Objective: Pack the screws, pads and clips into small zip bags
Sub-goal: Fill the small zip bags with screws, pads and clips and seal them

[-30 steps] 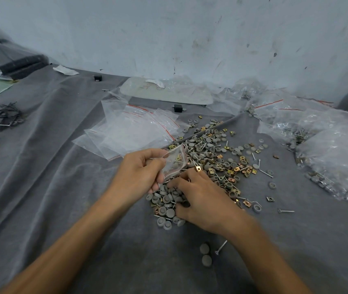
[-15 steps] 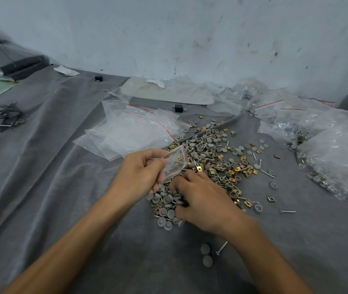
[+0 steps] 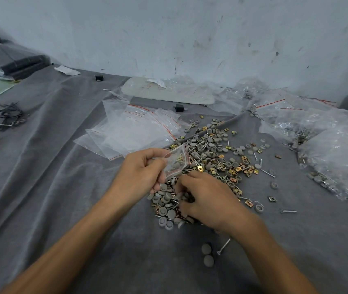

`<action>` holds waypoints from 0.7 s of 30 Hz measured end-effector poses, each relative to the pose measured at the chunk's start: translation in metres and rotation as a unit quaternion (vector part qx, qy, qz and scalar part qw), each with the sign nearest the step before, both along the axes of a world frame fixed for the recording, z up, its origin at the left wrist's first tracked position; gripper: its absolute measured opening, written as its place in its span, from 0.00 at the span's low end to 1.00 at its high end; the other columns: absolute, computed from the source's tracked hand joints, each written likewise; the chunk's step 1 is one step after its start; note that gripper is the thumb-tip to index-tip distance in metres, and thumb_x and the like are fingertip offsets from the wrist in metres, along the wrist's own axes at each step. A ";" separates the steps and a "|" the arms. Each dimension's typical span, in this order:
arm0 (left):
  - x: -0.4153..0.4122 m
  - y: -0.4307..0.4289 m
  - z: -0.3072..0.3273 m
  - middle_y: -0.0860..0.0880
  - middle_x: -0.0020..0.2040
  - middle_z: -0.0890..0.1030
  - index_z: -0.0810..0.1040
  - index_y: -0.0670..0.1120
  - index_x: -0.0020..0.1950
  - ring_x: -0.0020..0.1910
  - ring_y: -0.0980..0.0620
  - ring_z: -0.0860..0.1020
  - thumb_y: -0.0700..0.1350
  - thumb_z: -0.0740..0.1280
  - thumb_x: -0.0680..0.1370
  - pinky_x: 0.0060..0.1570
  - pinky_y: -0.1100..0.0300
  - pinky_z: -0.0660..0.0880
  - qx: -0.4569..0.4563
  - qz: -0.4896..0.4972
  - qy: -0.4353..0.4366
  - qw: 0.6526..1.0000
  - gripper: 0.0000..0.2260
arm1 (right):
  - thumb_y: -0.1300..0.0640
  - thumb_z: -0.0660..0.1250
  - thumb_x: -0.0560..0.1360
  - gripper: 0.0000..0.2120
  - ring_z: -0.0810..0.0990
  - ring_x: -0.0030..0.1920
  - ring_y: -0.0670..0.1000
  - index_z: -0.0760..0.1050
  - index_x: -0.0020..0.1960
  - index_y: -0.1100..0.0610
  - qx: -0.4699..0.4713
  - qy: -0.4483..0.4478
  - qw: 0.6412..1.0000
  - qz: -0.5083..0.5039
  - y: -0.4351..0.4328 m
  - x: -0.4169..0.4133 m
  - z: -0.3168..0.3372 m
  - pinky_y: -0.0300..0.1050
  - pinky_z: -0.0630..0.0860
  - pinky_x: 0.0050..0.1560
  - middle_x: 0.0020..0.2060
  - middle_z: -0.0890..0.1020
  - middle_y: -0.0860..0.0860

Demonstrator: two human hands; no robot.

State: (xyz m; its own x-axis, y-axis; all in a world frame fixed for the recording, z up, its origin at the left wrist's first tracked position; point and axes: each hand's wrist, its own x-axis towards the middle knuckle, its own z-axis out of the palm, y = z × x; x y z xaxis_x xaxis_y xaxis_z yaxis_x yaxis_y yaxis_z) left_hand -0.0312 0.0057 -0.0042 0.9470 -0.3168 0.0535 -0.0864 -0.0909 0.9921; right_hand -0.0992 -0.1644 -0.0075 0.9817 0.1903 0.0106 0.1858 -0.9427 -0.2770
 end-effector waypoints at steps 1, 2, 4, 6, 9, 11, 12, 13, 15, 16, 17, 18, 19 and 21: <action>0.000 0.000 0.000 0.49 0.26 0.77 0.81 0.49 0.53 0.21 0.55 0.72 0.38 0.63 0.82 0.20 0.65 0.68 0.001 -0.001 0.000 1.000 0.09 | 0.50 0.68 0.75 0.09 0.73 0.54 0.50 0.73 0.54 0.45 0.010 0.000 1.000 -0.001 -0.002 0.000 0.001 0.50 0.75 0.50 0.52 0.74 0.44; 0.000 0.000 -0.001 0.49 0.26 0.77 0.81 0.49 0.53 0.22 0.55 0.72 0.38 0.64 0.82 0.21 0.65 0.68 0.002 -0.001 0.000 1.000 0.09 | 0.51 0.68 0.76 0.08 0.73 0.54 0.50 0.74 0.54 0.46 0.015 -0.001 1.000 -0.002 -0.004 0.000 0.002 0.50 0.75 0.51 0.51 0.75 0.44; 0.000 -0.001 -0.001 0.49 0.26 0.78 0.81 0.50 0.53 0.22 0.55 0.72 0.38 0.64 0.82 0.21 0.65 0.68 0.004 -0.003 -0.001 1.000 0.09 | 0.51 0.66 0.77 0.07 0.74 0.54 0.50 0.75 0.55 0.47 0.016 -0.006 1.000 -0.006 -0.006 0.001 0.002 0.51 0.76 0.53 0.52 0.76 0.45; 0.000 0.000 -0.002 0.49 0.26 0.78 0.81 0.50 0.53 0.22 0.55 0.72 0.38 0.64 0.82 0.21 0.65 0.68 0.006 -0.004 -0.003 1.000 0.09 | 0.49 0.64 0.80 0.10 0.74 0.56 0.51 0.76 0.60 0.48 0.005 -0.004 1.000 -0.005 -0.006 0.002 0.001 0.51 0.75 0.54 0.53 0.75 0.46; 0.000 0.000 -0.003 0.49 0.26 0.77 0.81 0.50 0.54 0.22 0.55 0.72 0.38 0.64 0.82 0.21 0.65 0.68 0.005 -0.007 -0.004 1.000 0.09 | 0.46 0.62 0.82 0.12 0.72 0.57 0.51 0.75 0.64 0.47 -0.008 0.008 1.000 0.009 -0.005 0.002 -0.002 0.50 0.74 0.54 0.52 0.73 0.46; 0.001 -0.001 -0.003 0.49 0.26 0.77 0.81 0.50 0.53 0.22 0.55 0.72 0.38 0.64 0.82 0.20 0.65 0.68 0.001 -0.009 -0.003 1.000 0.09 | 0.44 0.63 0.82 0.09 0.71 0.55 0.50 0.74 0.58 0.47 -0.002 0.008 1.000 0.013 -0.005 0.002 -0.002 0.49 0.73 0.53 0.49 0.71 0.44; 0.001 -0.001 -0.003 0.49 0.26 0.77 0.81 0.50 0.53 0.22 0.55 0.72 0.38 0.64 0.82 0.20 0.65 0.68 0.000 -0.009 -0.002 1.000 0.09 | 0.44 0.63 0.81 0.09 0.71 0.54 0.50 0.73 0.56 0.47 -0.002 0.011 1.000 0.014 -0.005 0.001 -0.002 0.50 0.73 0.52 0.48 0.71 0.44; 0.000 -0.001 -0.003 0.49 0.26 0.77 0.81 0.50 0.53 0.22 0.55 0.72 0.38 0.64 0.82 0.20 0.65 0.68 0.000 -0.010 -0.002 1.000 0.09 | 0.44 0.63 0.81 0.09 0.71 0.54 0.49 0.72 0.55 0.48 -0.003 0.013 1.000 0.014 -0.005 0.001 -0.003 0.50 0.73 0.53 0.49 0.72 0.45; 0.000 0.000 -0.003 0.49 0.26 0.77 0.81 0.50 0.54 0.22 0.55 0.72 0.38 0.64 0.82 0.21 0.65 0.68 0.000 -0.012 -0.003 1.000 0.09 | 0.45 0.64 0.82 0.08 0.72 0.55 0.50 0.72 0.55 0.49 0.009 0.009 1.000 0.010 -0.006 0.001 -0.003 0.50 0.73 0.55 0.52 0.73 0.46; 0.000 0.000 -0.003 0.49 0.26 0.77 0.81 0.50 0.54 0.22 0.55 0.72 0.39 0.64 0.82 0.21 0.65 0.68 0.001 -0.011 -0.003 1.000 0.09 | 0.46 0.64 0.82 0.07 0.72 0.55 0.49 0.72 0.55 0.49 0.024 0.003 1.000 0.006 -0.008 0.002 -0.002 0.50 0.73 0.55 0.52 0.74 0.46; 0.001 0.000 -0.003 0.49 0.26 0.77 0.81 0.50 0.53 0.22 0.55 0.72 0.38 0.64 0.82 0.21 0.65 0.68 0.001 -0.010 -0.004 1.000 0.09 | 0.47 0.64 0.82 0.07 0.73 0.55 0.49 0.73 0.55 0.49 0.043 -0.006 0.999 -0.001 -0.010 0.002 -0.001 0.49 0.73 0.55 0.53 0.75 0.46; 0.001 0.000 -0.003 0.49 0.26 0.77 0.81 0.50 0.53 0.22 0.55 0.72 0.38 0.64 0.82 0.21 0.65 0.68 0.000 -0.010 -0.004 1.000 0.09 | 0.47 0.64 0.82 0.07 0.74 0.54 0.47 0.74 0.55 0.50 0.060 -0.016 0.998 -0.012 -0.014 0.003 0.000 0.48 0.73 0.54 0.52 0.75 0.45; 0.001 0.000 -0.004 0.49 0.26 0.77 0.81 0.50 0.53 0.22 0.55 0.72 0.38 0.64 0.82 0.21 0.65 0.68 -0.001 -0.011 -0.004 1.000 0.09 | 0.47 0.64 0.82 0.06 0.74 0.52 0.45 0.74 0.54 0.49 0.077 -0.025 0.996 -0.026 -0.018 0.003 0.003 0.46 0.72 0.52 0.51 0.76 0.44; 0.002 0.001 -0.004 0.49 0.27 0.78 0.81 0.51 0.54 0.23 0.55 0.73 0.39 0.64 0.82 0.21 0.65 0.68 -0.001 -0.015 -0.006 1.000 0.09 | 0.47 0.65 0.81 0.05 0.74 0.46 0.39 0.74 0.52 0.47 0.118 -0.033 0.991 -0.057 -0.028 0.003 0.006 0.39 0.69 0.44 0.47 0.77 0.41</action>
State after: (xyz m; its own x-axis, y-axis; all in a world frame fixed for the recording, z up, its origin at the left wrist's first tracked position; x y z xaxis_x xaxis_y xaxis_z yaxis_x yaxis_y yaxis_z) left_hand -0.0295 0.0070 -0.0085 0.9363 -0.3453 0.0648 -0.1006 -0.0868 0.9911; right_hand -0.0960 -0.1924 -0.0011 0.9923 0.0618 0.1074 0.1064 -0.8692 -0.4828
